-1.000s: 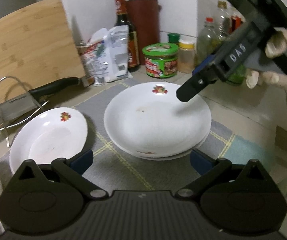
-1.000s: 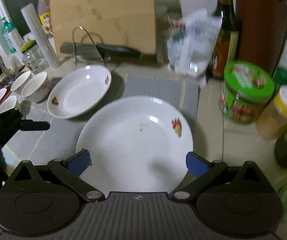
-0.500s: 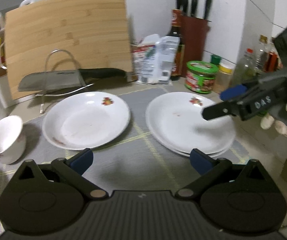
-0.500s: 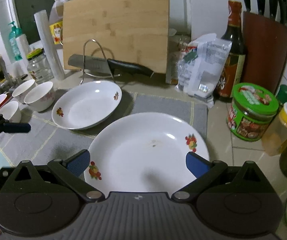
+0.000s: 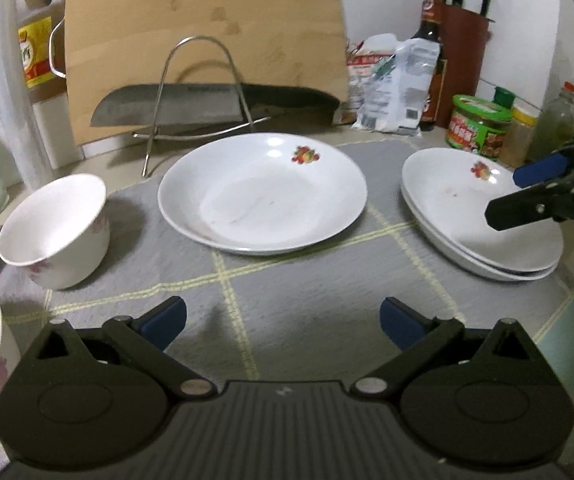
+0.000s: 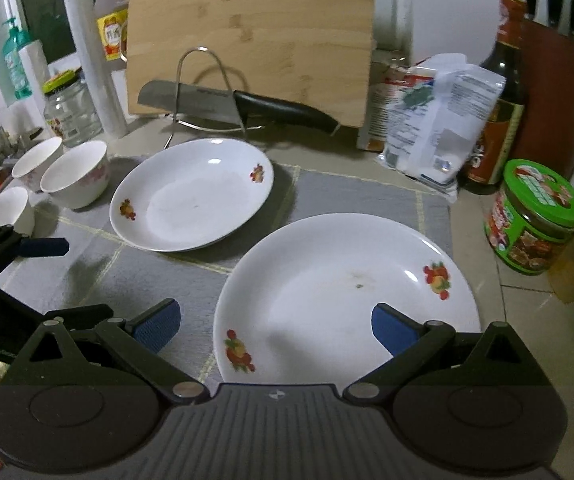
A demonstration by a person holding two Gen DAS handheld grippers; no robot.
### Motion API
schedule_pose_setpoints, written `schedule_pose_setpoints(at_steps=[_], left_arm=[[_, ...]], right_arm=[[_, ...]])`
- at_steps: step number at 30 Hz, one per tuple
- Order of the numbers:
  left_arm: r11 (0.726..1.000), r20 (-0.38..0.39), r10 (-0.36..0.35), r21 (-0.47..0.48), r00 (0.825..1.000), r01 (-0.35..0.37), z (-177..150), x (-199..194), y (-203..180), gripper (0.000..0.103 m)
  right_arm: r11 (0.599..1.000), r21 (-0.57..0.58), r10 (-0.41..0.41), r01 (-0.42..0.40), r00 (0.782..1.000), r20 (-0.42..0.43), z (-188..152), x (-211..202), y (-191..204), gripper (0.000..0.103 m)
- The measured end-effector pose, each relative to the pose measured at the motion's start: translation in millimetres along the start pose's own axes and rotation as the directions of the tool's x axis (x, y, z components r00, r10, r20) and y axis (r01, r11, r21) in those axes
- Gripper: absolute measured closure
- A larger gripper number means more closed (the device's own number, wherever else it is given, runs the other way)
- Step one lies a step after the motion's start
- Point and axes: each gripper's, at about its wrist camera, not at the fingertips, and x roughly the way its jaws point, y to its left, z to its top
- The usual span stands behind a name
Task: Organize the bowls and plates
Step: 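Move both tools to the rim of the white plate by the knife rack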
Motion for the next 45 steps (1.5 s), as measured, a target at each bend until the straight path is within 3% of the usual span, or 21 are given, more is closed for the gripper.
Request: schedule_pose_setpoints(at_steps=[11,21,26,34,45], left_arm=[[0.999,-0.014,0.029,-0.034,0.999,-0.030,-3.7,21.4,9.7,0.001],[0.995,-0.047,0.071,-0.061,0.996,-0.074,3.5,46.4,8.4,0.000],[0.996,-0.044,0.068,-0.054,0.997,-0.070,9.2,54.0,8.4,0.000],[0.998,-0.017,0.049,-0.037,0.999,-0.050,15.8,63.4,10.0,0.000],[1.000,0.001,-0.016,0.021,1.000,0.016,20.9,67.5,17.7,0.000]], right_arm=[[0.997,-0.068,0.023,-0.024,1.000,-0.014,15.0,17.1,15.6,0.000],[0.993,-0.074,0.094,-0.096,0.995,-0.029,35.0,33.1,7.5,0.000],[0.986,-0.058,0.153,-0.155,0.987,-0.043,51.2,47.8,-1.9,0.000],[0.973,-0.137,0.178,-0.185,0.982,-0.063,79.3,75.0,1.3,0.000],[0.949,-0.153,0.247,-0.276,0.952,-0.182,116.2,130.9,-10.4,0.000]])
